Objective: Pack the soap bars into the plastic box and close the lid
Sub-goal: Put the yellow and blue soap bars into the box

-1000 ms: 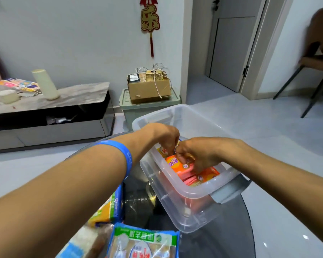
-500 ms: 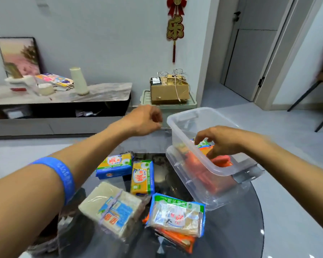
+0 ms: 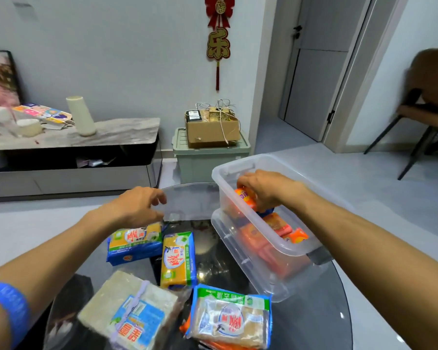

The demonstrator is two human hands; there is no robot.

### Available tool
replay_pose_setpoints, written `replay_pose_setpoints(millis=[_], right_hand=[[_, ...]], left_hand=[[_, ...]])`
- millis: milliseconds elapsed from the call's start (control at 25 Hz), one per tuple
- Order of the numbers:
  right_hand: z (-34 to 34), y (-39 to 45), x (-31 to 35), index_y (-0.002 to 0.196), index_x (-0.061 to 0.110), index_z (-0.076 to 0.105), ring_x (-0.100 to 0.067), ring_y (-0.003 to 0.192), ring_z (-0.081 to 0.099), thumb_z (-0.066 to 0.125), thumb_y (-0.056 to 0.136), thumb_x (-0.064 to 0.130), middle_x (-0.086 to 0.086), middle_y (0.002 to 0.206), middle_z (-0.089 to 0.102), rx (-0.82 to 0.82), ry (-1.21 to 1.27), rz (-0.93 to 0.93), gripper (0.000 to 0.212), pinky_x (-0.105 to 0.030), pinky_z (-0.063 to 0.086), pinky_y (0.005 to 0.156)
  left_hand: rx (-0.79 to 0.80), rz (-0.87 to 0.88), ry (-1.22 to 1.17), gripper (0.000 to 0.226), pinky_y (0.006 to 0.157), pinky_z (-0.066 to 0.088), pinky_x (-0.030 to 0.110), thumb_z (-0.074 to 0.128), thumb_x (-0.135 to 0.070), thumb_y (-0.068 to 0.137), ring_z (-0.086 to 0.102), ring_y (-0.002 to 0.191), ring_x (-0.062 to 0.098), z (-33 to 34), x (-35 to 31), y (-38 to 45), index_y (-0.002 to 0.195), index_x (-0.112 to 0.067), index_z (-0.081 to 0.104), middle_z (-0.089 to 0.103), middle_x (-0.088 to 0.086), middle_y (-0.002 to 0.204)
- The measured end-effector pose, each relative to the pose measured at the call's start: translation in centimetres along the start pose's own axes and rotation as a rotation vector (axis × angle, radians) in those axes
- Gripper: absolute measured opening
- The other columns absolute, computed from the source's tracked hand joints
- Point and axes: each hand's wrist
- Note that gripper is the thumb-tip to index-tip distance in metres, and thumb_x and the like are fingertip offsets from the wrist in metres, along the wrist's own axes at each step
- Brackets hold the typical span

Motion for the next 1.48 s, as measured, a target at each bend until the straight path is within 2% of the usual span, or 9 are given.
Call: replay_pose_setpoints(millis=[160,240,400,480,600,720,960,1160,1480], right_hand=[[0.4,-0.2,0.6,0.116,0.029,0.058,-0.028,0.098,0.060,0.070,0.078,0.027,-0.001,0.113,0.065,0.061,0.112,-0.002,0.040,-0.041,0.052,0.090],[-1.5,-1.9,0.8,0.129,0.027,0.056,-0.025,0.110,0.060,0.066,0.081,0.015,0.001,0.129,0.063,-0.007,0.230,0.054,0.051,-0.031,0.046,0.092],[-5.4,-6.6,7.0,0.098,0.027,0.066,-0.015,0.079,0.062,0.055,0.078,0.021,0.004,0.100,0.073,-0.702,0.476,-0.067,0.024,-0.026,0.045,0.064],[-4.7,-7.8,13.3,0.082,0.024,0.059,-0.024,0.071,0.062,0.051,0.074,0.026,0.000,0.083,0.071,-0.782,0.386,-0.127,0.012,-0.030,0.042,0.055],[-0.6,-5.8,20.0,0.090,0.018,0.055,-0.037,0.093,0.065,0.055,0.081,0.032,-0.013,0.103,0.070,-0.319,0.314,0.081,0.017,-0.036,0.039,0.062],[3.0,-2.8,21.6,0.128,0.012,0.045,-0.036,0.118,0.056,0.065,0.077,0.054,-0.012,0.130,0.060,0.086,0.476,0.360,0.069,-0.042,0.047,0.084],[2.2,-3.5,22.3,0.128,0.012,0.035,-0.034,0.111,0.059,0.071,0.068,0.051,-0.012,0.124,0.061,-0.021,0.710,0.395,0.080,-0.037,0.044,0.077],[-7.9,-11.2,11.7,0.106,0.045,0.048,-0.014,0.079,0.067,0.068,0.049,0.061,0.010,0.100,0.064,-0.235,0.877,0.109,0.063,-0.039,0.061,0.063],[-9.9,-16.1,-3.1,0.095,0.036,0.048,-0.009,0.075,0.056,0.081,0.063,0.031,0.013,0.090,0.056,0.058,0.156,-0.021,0.046,-0.035,0.052,0.065]], left_hand=[[0.161,-0.077,0.085,0.063,0.094,0.049,0.036,0.072,-0.036,0.078,0.058,0.114,0.023,1.4,2.4,-0.7,0.134,-0.023,0.048,0.056,0.006,0.136],[0.306,-0.144,0.112,0.084,0.096,0.047,0.036,0.080,-0.036,0.069,0.055,0.116,0.024,1.9,3.9,-1.3,0.141,-0.022,0.039,0.052,0.006,0.139],[0.292,-0.145,0.113,0.066,0.083,0.049,0.031,0.083,-0.038,0.065,0.059,0.096,0.018,4.7,5.4,-2.4,0.121,-0.023,0.051,0.064,0.001,0.115],[0.136,-0.160,0.070,0.058,0.078,0.052,0.032,0.082,-0.042,0.063,0.060,0.090,0.018,5.7,5.5,-2.9,0.111,-0.024,0.054,0.066,0.001,0.107],[0.023,-0.203,0.109,0.059,0.070,0.052,0.032,0.080,-0.051,0.057,0.060,0.081,0.017,5.2,5.6,-4.1,0.105,-0.026,0.055,0.062,-0.004,0.093],[-0.078,-0.196,0.084,0.057,0.067,0.051,0.031,0.079,-0.054,0.055,0.057,0.078,0.016,3.2,6.2,-5.6,0.097,-0.029,0.050,0.060,-0.004,0.092],[-0.248,-0.244,0.052,0.052,0.060,0.045,0.032,0.079,-0.056,0.053,0.058,0.071,0.026,-4.2,5.5,-8.5,0.083,-0.022,0.055,0.064,0.004,0.084],[-0.295,-0.208,-0.206,0.042,0.054,0.045,0.033,0.079,-0.042,0.046,0.059,0.066,0.022,-12.2,0.0,-8.5,0.078,-0.017,0.064,0.066,0.005,0.073],[-0.021,0.053,-0.178,0.034,0.044,0.038,0.023,0.081,-0.039,0.050,0.052,0.054,0.017,-9.4,-20.4,1.8,0.064,-0.016,0.061,0.059,0.000,0.064]])
Point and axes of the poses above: each hand's wrist, its own y-axis towards the middle knuckle, its own z-axis out of the palm, x = y × z
